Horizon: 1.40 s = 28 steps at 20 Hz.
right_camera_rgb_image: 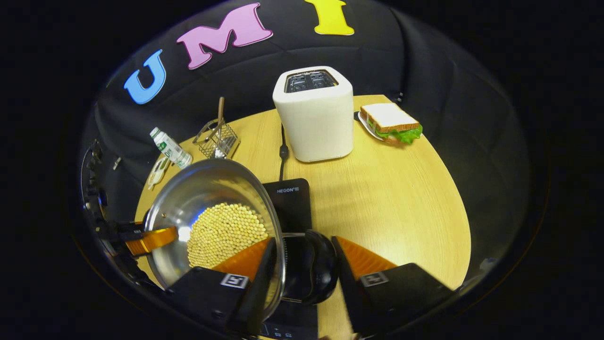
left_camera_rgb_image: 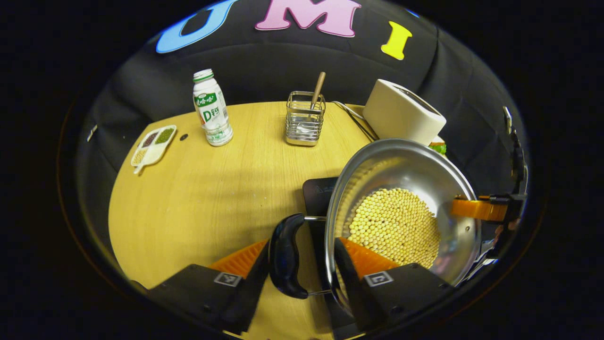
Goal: First push the handle of the pot to place it horizontally, then grasp the pot with both hands and set it on the induction cooktop.
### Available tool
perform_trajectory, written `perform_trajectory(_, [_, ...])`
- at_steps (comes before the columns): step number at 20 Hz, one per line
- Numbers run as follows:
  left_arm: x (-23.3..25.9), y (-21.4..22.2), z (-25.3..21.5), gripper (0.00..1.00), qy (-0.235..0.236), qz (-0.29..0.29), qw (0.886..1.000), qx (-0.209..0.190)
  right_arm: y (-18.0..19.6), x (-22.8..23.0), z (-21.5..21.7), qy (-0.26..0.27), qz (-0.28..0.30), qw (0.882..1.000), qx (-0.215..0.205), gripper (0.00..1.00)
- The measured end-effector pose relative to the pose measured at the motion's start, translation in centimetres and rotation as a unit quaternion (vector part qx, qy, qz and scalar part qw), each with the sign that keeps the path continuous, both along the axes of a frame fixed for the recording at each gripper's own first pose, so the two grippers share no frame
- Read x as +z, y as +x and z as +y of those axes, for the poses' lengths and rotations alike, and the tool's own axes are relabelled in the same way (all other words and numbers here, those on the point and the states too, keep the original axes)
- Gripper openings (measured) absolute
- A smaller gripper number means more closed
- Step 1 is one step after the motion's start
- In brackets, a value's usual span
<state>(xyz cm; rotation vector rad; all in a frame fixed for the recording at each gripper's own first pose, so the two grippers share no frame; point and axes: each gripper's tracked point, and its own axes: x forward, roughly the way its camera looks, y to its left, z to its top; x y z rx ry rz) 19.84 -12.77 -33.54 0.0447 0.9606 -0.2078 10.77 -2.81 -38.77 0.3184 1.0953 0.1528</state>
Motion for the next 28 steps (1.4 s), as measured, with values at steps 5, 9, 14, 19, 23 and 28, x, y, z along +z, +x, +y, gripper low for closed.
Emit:
perform_trajectory(5, [2.4,-0.4,-0.5,0.95,0.036,-0.036,0.998,-0.038,-0.7,2.3,0.2,-0.006,-0.023,1.0,-0.005,0.99])
perform_trajectory(9, [4.1,-1.3,-0.3,0.97,0.014,-0.057,0.998,-0.022,-0.9,5.0,-0.7,-0.03,-0.067,0.997,-0.024,0.99])
perform_trajectory(14, [7.9,-2.9,1.2,0.97,-0.011,-0.125,0.992,-0.023,-1.4,10.0,-1.7,-0.055,-0.142,0.986,-0.072,0.99])
perform_trajectory(19, [15.5,-4.6,3.3,0.97,-0.033,-0.218,0.975,-0.019,-2.6,16.5,-1.5,-0.092,-0.225,0.968,-0.069,0.99])
perform_trajectory(23, [21.5,-6.8,4.5,0.98,-0.065,-0.279,0.958,-0.003,-3.2,23.7,-0.4,-0.111,-0.308,0.943,-0.063,0.99])
perform_trajectory(28, [28.3,-9.3,5.7,0.98,-0.081,-0.353,0.932,0.01,-4.4,32.8,2.0,-0.106,-0.403,0.907,-0.066,0.98])
